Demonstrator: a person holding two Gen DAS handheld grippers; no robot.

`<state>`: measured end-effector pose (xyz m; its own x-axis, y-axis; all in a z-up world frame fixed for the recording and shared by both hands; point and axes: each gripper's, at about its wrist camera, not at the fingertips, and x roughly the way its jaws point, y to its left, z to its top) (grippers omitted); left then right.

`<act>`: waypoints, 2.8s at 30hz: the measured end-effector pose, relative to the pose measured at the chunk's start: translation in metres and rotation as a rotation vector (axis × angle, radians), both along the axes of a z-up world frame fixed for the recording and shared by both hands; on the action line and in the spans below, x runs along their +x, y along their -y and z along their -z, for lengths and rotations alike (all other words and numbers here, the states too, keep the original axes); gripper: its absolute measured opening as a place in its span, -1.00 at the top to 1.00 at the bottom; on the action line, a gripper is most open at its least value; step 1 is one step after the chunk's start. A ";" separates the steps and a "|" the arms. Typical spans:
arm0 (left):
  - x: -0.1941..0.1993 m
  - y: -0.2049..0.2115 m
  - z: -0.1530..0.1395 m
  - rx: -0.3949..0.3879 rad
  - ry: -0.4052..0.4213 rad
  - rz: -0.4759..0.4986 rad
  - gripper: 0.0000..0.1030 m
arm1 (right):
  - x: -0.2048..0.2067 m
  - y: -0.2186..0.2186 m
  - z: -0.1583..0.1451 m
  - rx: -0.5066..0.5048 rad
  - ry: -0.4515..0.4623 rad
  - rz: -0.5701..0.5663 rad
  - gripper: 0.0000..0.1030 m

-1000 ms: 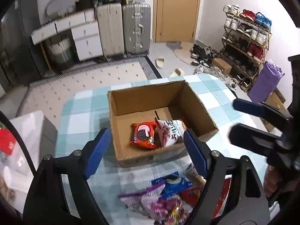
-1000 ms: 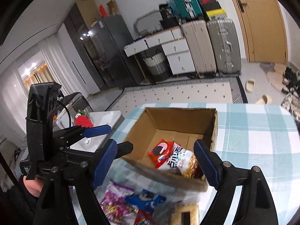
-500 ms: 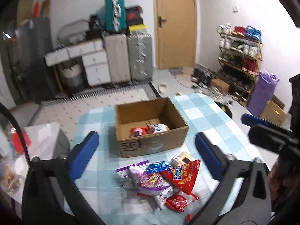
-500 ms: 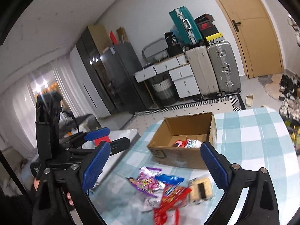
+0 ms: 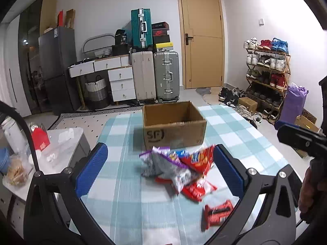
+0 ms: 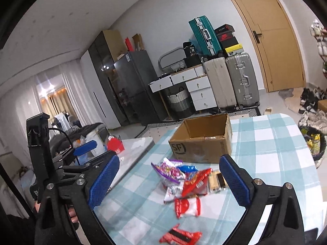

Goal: Organize snacks
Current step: 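Lift both tools out of the box back toward the snack pile, then grasp the red chocolate bar packet with the right tool, then grasp the purple-and-white snack bag with the left tool while the right tool holds its packet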

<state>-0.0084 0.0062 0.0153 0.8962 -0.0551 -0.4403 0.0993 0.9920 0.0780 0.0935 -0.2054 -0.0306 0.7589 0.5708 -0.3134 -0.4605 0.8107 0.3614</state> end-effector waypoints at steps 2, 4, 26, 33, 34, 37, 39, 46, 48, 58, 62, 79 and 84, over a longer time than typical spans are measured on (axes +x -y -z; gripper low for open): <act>-0.013 -0.002 0.007 -0.005 0.006 -0.008 -1.00 | -0.008 -0.001 0.004 -0.009 -0.001 -0.007 -0.94; -0.023 -0.004 0.016 -0.008 0.002 -0.011 -1.00 | -0.017 -0.002 0.011 -0.018 0.000 -0.011 -0.94; 0.002 -0.027 0.115 -0.101 -0.214 -0.088 -0.99 | -0.018 -0.034 0.141 -0.141 -0.259 -0.084 -0.94; 0.007 -0.029 0.124 -0.095 -0.226 -0.097 -0.99 | -0.011 -0.051 0.155 -0.171 -0.314 -0.112 -0.94; 0.008 -0.028 0.124 -0.093 -0.228 -0.096 -0.99 | -0.011 -0.053 0.156 -0.179 -0.319 -0.114 -0.94; 0.008 -0.028 0.128 -0.095 -0.239 -0.094 -0.99 | -0.008 -0.061 0.161 -0.202 -0.343 -0.114 -0.94; 0.008 -0.030 0.130 -0.096 -0.245 -0.094 -0.99 | -0.006 -0.063 0.166 -0.210 -0.359 -0.110 -0.94; 0.016 -0.035 0.146 -0.104 -0.278 -0.098 -0.99 | -0.002 -0.069 0.174 -0.243 -0.378 -0.089 -0.93; 0.019 -0.036 0.151 -0.112 -0.294 -0.098 -0.99 | -0.001 -0.072 0.174 -0.265 -0.376 -0.085 -0.93; 0.028 -0.042 0.177 -0.149 -0.376 -0.105 -0.99 | -0.001 -0.079 0.174 -0.355 -0.347 -0.038 -0.34; 0.031 -0.049 0.179 -0.185 -0.380 -0.117 -0.99 | 0.000 -0.074 0.174 -0.346 -0.348 -0.048 -0.01; 0.046 -0.049 0.175 -0.185 -0.391 -0.105 -0.99 | -0.003 -0.057 0.167 -0.231 -0.327 -0.088 0.11; 0.064 -0.046 0.161 -0.189 -0.379 -0.079 -0.99 | 0.003 -0.042 0.147 -0.194 -0.283 -0.077 0.11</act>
